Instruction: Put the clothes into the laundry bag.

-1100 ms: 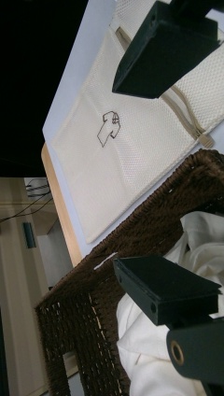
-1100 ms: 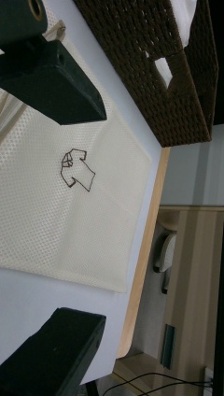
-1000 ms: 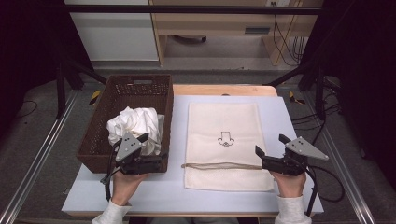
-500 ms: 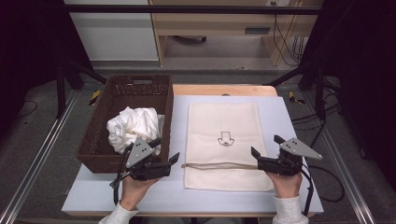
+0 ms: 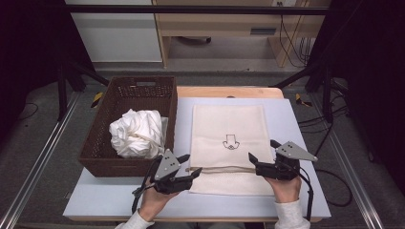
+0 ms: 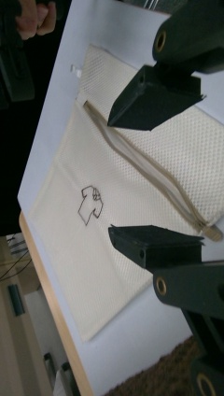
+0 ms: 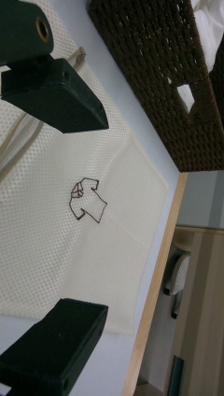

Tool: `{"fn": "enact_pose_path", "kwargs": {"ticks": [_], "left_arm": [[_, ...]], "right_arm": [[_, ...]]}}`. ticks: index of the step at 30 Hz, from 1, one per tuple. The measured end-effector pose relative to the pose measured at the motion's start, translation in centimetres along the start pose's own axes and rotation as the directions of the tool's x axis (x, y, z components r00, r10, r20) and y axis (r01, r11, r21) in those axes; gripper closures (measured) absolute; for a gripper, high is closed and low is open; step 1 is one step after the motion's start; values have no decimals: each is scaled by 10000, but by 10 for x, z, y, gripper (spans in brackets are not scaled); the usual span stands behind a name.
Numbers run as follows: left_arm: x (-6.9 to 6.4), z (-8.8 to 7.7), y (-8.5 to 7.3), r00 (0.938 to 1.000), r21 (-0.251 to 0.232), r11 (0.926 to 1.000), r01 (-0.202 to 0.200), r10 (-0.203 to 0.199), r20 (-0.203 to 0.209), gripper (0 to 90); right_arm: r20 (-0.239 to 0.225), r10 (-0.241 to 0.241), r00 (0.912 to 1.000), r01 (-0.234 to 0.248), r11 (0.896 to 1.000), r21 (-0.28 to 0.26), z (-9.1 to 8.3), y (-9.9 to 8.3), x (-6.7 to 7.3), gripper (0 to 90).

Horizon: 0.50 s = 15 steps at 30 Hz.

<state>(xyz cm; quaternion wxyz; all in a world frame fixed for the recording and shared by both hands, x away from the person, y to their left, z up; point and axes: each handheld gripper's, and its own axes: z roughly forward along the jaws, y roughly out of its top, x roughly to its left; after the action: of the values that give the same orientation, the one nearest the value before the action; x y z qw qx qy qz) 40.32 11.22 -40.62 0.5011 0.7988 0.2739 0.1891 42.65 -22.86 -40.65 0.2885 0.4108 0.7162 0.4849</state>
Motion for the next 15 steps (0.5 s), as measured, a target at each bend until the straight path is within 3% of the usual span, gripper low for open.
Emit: {"fn": "enact_pose_path", "kwargs": {"ticks": [1,4,12,15], "left_arm": [[-1,3,-1,10000,73,10000,-12,11,83,436],[-6,17,-8,9988,559,9984,-9,-19,492,568],[-13,42,-24,9968,1357,9907,-86,-23,805,752],[-16,51,-31,9955,1603,9870,-149,-3,943,818]], "right_arm": [[-52,40,10000,-40,10000,39,1,0,1,117],[-296,-23,9996,31,9996,281,8,-3,5,137],[-798,-314,9963,383,9954,875,27,-9,19,181],[-1009,-196,9947,312,9929,1145,35,-15,20,200]]}}
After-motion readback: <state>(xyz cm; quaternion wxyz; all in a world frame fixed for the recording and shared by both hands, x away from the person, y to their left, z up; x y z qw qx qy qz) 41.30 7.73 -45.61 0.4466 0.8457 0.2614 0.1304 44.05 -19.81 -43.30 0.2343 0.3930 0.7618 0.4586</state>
